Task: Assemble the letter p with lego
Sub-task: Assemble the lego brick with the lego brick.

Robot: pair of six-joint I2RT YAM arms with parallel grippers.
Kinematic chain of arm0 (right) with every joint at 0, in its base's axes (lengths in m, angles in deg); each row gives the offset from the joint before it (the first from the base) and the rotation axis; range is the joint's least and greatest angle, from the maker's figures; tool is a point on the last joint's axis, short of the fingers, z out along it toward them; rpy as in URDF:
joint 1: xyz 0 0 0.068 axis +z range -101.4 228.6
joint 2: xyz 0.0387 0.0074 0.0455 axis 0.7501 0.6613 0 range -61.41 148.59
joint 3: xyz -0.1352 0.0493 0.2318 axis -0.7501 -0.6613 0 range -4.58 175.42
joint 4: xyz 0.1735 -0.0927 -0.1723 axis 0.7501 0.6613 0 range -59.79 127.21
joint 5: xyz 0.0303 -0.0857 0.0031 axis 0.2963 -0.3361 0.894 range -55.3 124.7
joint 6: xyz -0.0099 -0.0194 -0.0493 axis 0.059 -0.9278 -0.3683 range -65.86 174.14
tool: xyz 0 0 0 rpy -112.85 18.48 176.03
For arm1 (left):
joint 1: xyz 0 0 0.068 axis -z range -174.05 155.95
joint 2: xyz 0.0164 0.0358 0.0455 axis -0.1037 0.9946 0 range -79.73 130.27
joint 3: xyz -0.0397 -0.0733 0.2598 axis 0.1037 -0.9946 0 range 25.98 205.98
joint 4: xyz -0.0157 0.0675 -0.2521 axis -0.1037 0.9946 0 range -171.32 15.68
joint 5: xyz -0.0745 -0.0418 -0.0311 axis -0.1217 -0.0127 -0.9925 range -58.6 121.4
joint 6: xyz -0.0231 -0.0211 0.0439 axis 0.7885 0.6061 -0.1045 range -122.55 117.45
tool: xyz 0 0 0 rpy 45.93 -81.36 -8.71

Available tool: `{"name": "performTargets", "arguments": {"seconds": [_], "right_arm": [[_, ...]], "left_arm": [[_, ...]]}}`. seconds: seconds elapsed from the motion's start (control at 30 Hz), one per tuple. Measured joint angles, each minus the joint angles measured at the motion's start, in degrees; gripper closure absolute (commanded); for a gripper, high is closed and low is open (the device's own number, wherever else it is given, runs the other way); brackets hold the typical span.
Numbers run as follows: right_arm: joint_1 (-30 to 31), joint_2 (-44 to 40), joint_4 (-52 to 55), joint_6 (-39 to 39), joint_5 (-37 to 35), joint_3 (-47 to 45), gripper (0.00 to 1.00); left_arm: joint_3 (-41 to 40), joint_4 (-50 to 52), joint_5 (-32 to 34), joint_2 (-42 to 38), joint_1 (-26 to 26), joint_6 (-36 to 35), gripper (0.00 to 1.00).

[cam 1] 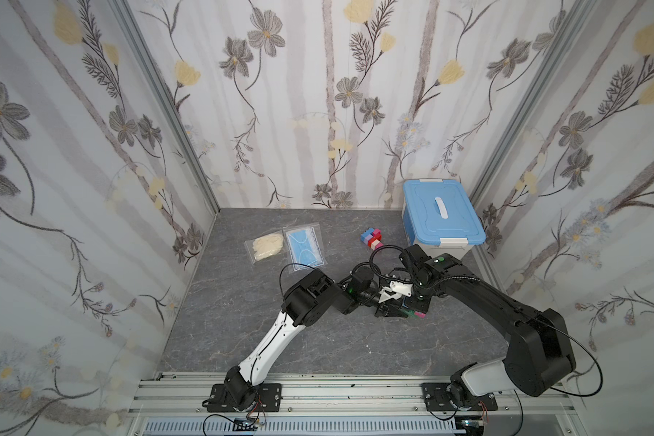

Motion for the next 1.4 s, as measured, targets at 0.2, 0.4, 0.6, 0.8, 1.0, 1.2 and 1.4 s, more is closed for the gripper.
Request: {"name": "performTargets", "arguments": {"seconds": [0.2, 0.4, 0.6, 0.8, 1.0, 1.2, 1.4], "right_arm": [[0.2, 1.3, -1.3, 0.0, 0.8, 0.8, 0.92], [0.2, 1.3, -2.1, 0.0, 1.2, 0.3, 0.92], [0.2, 1.3, -2.3, 0.3, 1.4, 0.2, 0.92], [0.2, 1.3, -1.9, 0.4, 1.4, 0.6, 0.92], [0.2, 2.2, -0.7, 0.2, 2.1, 1.7, 0.92], [0.2, 2.4, -0.2, 0.0, 2.4, 2.2, 0.87], [0.0, 2.5, 0.0, 0.1, 2.9, 2.4, 0.52]], "left_arm": [[0.2, 0.0, -0.7, 0.1, -0.5, 0.1, 1.0], [0.3, 0.1, -1.0, 0.2, -0.6, 0.1, 1.0], [0.5, 0.2, -1.2, 0.3, -0.6, 0.0, 1.0], [0.5, 0.2, -1.3, 0.3, -0.6, 0.0, 1.0], [0.5, 0.2, -1.5, 0.3, -0.7, 0.0, 1.0], [0.5, 0.2, -1.5, 0.3, -0.7, 0.0, 1.0], [0.5, 0.2, -1.5, 0.3, -0.7, 0.0, 1.0]]}}
